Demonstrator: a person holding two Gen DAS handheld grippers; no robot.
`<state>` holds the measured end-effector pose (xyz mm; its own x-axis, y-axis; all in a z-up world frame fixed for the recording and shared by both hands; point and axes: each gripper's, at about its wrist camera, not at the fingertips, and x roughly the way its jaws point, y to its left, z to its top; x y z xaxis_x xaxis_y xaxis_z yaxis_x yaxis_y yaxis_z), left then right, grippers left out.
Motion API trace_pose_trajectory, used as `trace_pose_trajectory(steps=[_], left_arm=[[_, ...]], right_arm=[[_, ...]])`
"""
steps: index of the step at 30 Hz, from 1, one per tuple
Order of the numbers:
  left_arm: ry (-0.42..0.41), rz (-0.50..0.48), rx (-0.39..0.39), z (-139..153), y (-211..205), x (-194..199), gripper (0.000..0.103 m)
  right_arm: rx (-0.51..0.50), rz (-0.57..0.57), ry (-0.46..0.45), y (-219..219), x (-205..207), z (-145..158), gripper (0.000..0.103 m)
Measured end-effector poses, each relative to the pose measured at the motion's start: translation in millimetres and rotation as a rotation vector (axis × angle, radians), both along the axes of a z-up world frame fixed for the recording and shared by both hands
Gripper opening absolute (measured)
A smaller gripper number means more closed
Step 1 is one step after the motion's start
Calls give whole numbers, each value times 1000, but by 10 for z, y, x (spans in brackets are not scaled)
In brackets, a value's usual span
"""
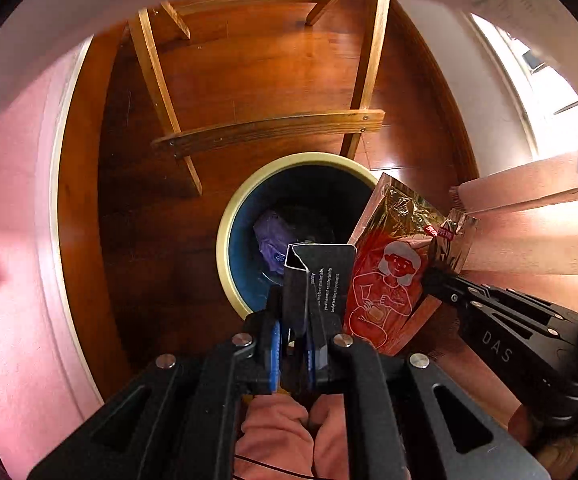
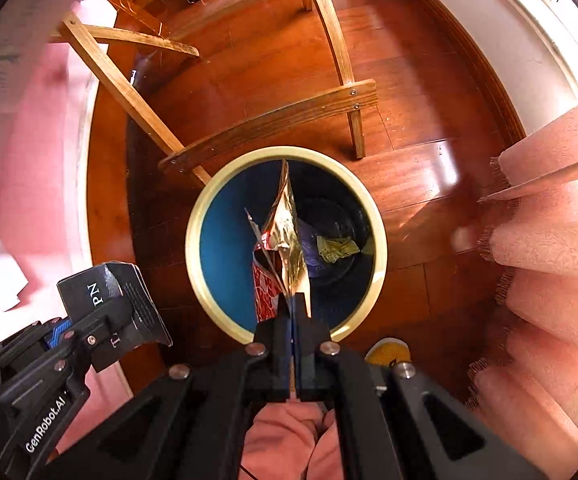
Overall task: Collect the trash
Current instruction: 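Open both grippers over the bin to drop the card and snack bag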
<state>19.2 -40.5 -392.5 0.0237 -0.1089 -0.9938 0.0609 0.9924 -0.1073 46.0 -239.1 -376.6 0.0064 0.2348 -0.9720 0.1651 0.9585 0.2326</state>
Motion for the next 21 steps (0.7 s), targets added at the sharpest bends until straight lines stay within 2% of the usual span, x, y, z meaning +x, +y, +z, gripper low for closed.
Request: trace_pose_trajectory(steps=[2, 3, 4, 5, 6, 7, 8, 13, 17, 21], left_arm=[[5, 9, 12, -188, -1, 8, 14], [6, 10, 20, -248, -10, 8, 24], [7, 9, 23, -295, -15, 27, 41], [10, 7, 24, -339, -12, 27, 50], [10, 7, 31, -375, -3, 36, 68], [7, 8, 43, -400, 8, 34, 79], [3, 11, 54, -418, 21, 37, 81], [-5, 41, 85, -410, 99, 55, 87], [-43, 52, 91, -230, 184, 32, 87], [-71, 49, 92, 12, 237, 9, 89]], right_arm=[[11, 6, 20, -12, 64, -222, 3], [14, 5, 34, -22, 89, -309, 3], [12, 7, 48, -44, 113, -379, 5], [11, 12, 58, -59, 121, -447, 12], [5, 19, 67, -61, 129, -493, 29], [-1, 26, 71, -46, 118, -535, 39], [-1, 30, 68, -42, 106, -543, 48], [7, 21, 58, -73, 49, -518, 49], [15, -10, 38, -112, 13, -375, 49], [13, -22, -1, -111, -25, -104, 49]])
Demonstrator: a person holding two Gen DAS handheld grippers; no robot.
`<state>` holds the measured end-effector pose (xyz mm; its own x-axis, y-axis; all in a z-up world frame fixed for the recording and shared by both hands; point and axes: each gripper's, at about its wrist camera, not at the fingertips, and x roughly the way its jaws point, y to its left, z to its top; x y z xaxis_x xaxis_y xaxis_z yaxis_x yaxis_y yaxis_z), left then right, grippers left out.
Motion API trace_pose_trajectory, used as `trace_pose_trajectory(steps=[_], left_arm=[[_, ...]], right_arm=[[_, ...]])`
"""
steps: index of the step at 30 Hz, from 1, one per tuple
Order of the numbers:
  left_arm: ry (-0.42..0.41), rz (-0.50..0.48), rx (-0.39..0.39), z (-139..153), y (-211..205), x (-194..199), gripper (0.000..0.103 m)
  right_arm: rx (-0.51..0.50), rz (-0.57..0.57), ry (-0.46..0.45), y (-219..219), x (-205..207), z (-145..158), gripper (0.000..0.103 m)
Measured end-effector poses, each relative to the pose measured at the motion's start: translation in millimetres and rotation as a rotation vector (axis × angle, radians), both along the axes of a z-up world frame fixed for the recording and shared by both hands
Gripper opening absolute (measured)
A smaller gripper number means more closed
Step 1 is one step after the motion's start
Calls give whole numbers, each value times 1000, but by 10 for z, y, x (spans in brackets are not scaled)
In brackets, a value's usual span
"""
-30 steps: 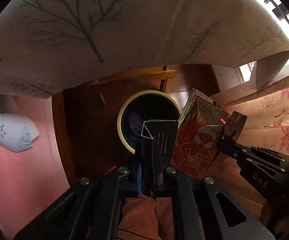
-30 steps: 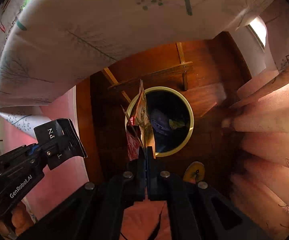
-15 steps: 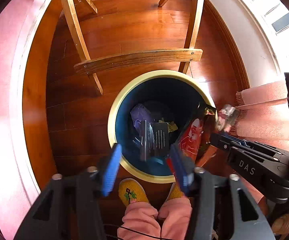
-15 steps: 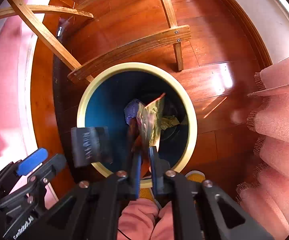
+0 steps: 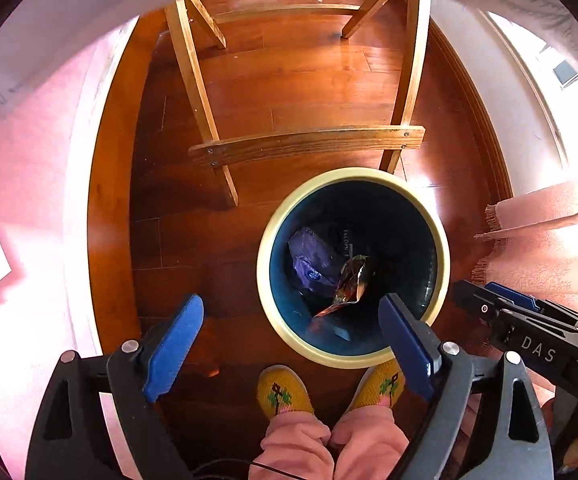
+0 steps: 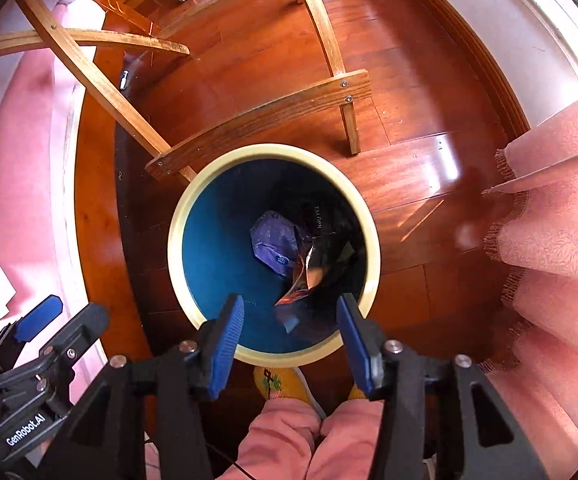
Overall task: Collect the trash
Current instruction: 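Open both grippers over the bin to drop the card and snack bag, then move both tools back to the table and grasp the strawberry milk carton with the right gripper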
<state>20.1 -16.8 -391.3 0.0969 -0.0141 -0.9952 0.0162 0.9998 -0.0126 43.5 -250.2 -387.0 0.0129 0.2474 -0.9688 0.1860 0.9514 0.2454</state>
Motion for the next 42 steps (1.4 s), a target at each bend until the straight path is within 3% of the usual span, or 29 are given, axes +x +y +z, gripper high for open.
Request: trace_pose_trajectory(steps=[10, 15, 18, 27, 35, 42], left_arm=[[-79, -33, -15, 966, 72, -118, 93], [-130, -29, -46, 1601, 137, -174, 94], [-185, -44, -57, 2035, 164, -195, 101], [-286, -48, -108, 3124, 311, -181, 102], [-386, -105, -121, 3845, 448, -129, 102], [-522, -105, -89, 4313, 614, 19, 102]], right_arm=[[34, -36, -90, 62, -76, 941, 49], [38, -23, -153, 121, -140, 1521, 49], [41, -18, -181, 159, -196, 1883, 49], [25, 26, -285, 281, -329, 2967, 50], [-23, 58, -460, 396, -305, 3801, 53], [-57, 42, -586, 408, -60, 4278, 54]])
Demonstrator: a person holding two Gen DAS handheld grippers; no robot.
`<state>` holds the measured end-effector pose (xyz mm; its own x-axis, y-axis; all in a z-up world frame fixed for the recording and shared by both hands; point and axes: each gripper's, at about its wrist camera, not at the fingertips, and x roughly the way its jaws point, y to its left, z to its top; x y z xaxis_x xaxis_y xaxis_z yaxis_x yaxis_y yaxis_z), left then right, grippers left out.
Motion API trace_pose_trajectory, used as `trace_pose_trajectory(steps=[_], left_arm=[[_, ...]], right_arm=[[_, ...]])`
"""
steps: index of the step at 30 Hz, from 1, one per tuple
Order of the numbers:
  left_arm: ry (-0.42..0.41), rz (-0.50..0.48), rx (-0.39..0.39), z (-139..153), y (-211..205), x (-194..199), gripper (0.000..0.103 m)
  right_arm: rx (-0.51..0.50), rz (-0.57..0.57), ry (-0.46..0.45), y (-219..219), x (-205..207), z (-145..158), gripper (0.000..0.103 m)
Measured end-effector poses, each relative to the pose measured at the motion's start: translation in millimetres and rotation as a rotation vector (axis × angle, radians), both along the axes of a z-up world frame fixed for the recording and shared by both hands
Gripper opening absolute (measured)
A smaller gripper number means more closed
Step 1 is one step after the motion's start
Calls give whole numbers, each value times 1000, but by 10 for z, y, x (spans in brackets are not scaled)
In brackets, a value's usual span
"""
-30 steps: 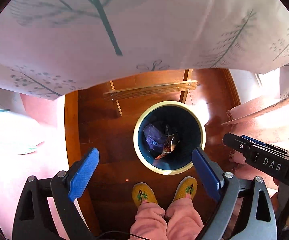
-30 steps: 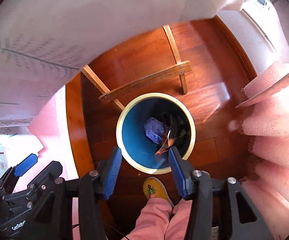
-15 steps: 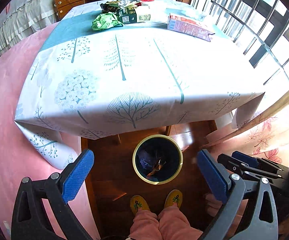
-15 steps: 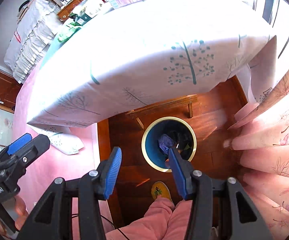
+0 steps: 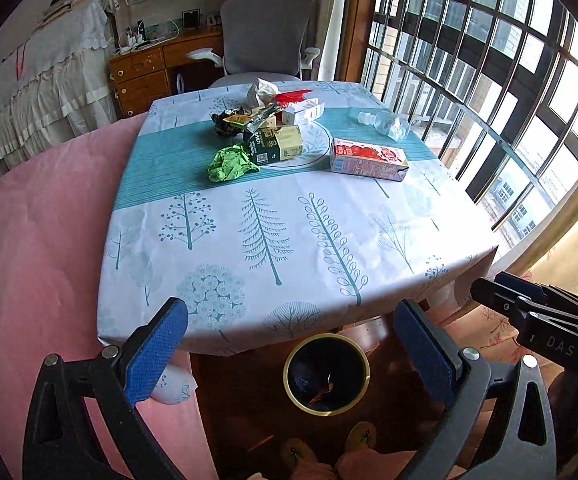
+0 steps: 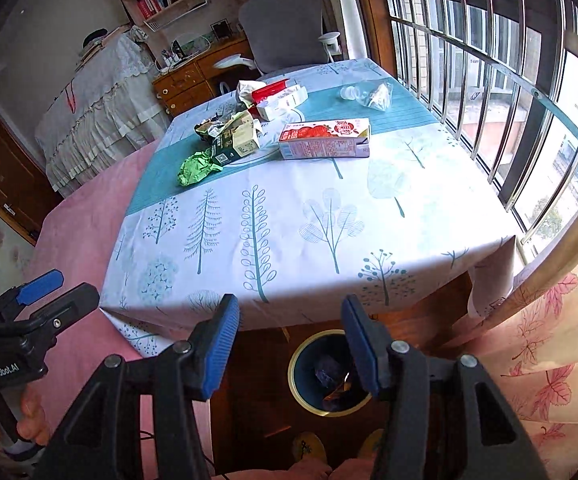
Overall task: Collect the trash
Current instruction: 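Move both tools back to the table and grasp the strawberry milk carton with the right gripper, then grasp the green snack packet with the left gripper while the right gripper holds the milk carton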
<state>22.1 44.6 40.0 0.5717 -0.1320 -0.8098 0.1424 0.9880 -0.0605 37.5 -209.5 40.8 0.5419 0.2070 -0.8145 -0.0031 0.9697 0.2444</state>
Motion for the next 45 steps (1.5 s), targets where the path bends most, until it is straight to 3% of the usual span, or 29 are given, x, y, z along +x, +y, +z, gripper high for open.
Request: trace_pose_trajectory(steps=[5, 8, 14, 25, 32, 37, 38, 41, 45], left_arm=[[-77, 22, 12, 206, 91, 91, 102], [-80, 15, 22, 227, 80, 224, 102], [-99, 27, 68, 176, -8, 633, 99], [-4, 94, 197, -169, -259, 2064, 99], [57, 163, 235, -313, -352, 2821, 99], [117, 199, 240, -474, -373, 3193, 99], [128, 205, 243, -509, -380, 3263, 99], [157, 210, 260, -614, -417, 3480, 99], [179, 205, 295, -740, -502, 3732, 99]], right_arm=[[-29, 8, -58, 16, 223, 202, 55], [-71, 32, -80, 31, 394, 274, 61], [-171, 111, -89, 20, 991, 257, 62], [-381, 415, -40, 29, 2483, -320, 73], [-456, 728, 18, 195, 2919, -793, 75], [-445, 894, 112, 259, 3036, -1091, 76], [-429, 904, 125, 251, 3059, -1121, 73], [-361, 896, 150, 190, 3168, -1132, 54], [-226, 798, 183, 25, 3407, -1052, 53]])
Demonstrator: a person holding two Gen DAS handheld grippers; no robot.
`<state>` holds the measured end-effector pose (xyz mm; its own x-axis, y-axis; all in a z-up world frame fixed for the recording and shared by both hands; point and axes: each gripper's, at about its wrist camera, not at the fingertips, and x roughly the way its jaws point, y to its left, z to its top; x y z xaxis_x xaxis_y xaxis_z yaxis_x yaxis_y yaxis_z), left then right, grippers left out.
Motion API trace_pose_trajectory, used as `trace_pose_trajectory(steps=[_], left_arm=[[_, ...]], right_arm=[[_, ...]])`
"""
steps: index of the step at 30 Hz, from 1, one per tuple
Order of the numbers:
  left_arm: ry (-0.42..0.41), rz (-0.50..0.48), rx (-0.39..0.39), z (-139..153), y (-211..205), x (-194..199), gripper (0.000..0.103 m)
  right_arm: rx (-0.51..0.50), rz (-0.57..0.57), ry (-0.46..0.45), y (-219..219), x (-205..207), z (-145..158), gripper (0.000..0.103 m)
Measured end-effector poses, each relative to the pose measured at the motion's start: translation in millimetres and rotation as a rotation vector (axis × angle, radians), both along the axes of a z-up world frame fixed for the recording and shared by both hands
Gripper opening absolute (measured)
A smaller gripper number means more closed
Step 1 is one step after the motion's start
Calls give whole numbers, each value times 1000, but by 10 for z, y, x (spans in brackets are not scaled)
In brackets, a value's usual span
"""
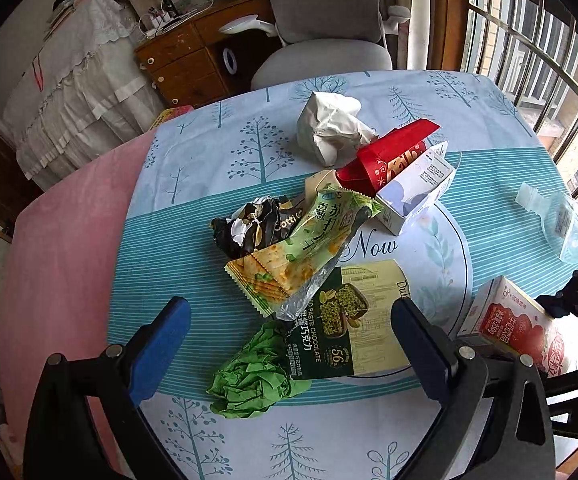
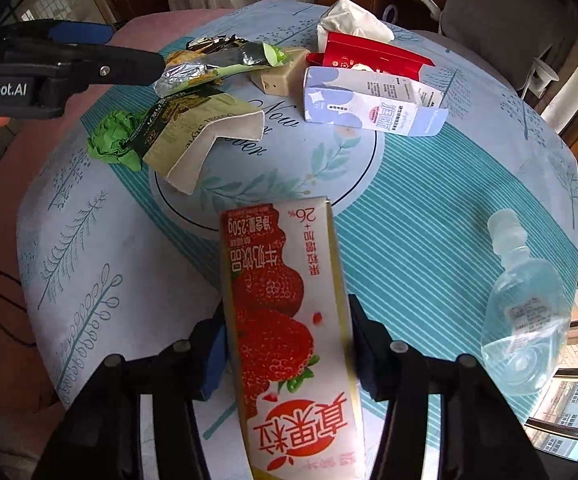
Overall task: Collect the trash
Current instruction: 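Grasp the green snack packet with the left gripper while the right gripper holds the milk carton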
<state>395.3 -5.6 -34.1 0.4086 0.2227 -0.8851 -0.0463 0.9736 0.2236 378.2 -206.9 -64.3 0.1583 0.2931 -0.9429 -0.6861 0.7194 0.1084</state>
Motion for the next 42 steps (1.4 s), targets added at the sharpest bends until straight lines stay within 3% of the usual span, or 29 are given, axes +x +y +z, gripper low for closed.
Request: trace_pose_trajectory(steps=[5, 11, 17, 19, 24, 29, 42], left_arm=[[48, 9, 49, -170, -84, 359, 96], [136, 41, 58, -425, -86, 684, 80], [181, 35, 54, -562, -70, 779, 39], [183, 29, 46, -561, -57, 775, 15], [153, 36, -4, -415, 19, 704, 10], [96, 66, -108, -114, 157, 517, 9], [-51, 91, -376, 691, 398, -410, 9]], right_arm=[[113, -132, 45, -191, 318, 118, 53], [179, -181, 75, -237, 494, 156, 53], [186, -188, 101, -218, 485, 65, 53], [192, -195, 107, -229, 472, 52, 53], [214, -227, 115, -263, 449, 75, 53], [247, -269, 117, -293, 435, 177, 53], [303, -370, 92, -272, 94, 481, 53]])
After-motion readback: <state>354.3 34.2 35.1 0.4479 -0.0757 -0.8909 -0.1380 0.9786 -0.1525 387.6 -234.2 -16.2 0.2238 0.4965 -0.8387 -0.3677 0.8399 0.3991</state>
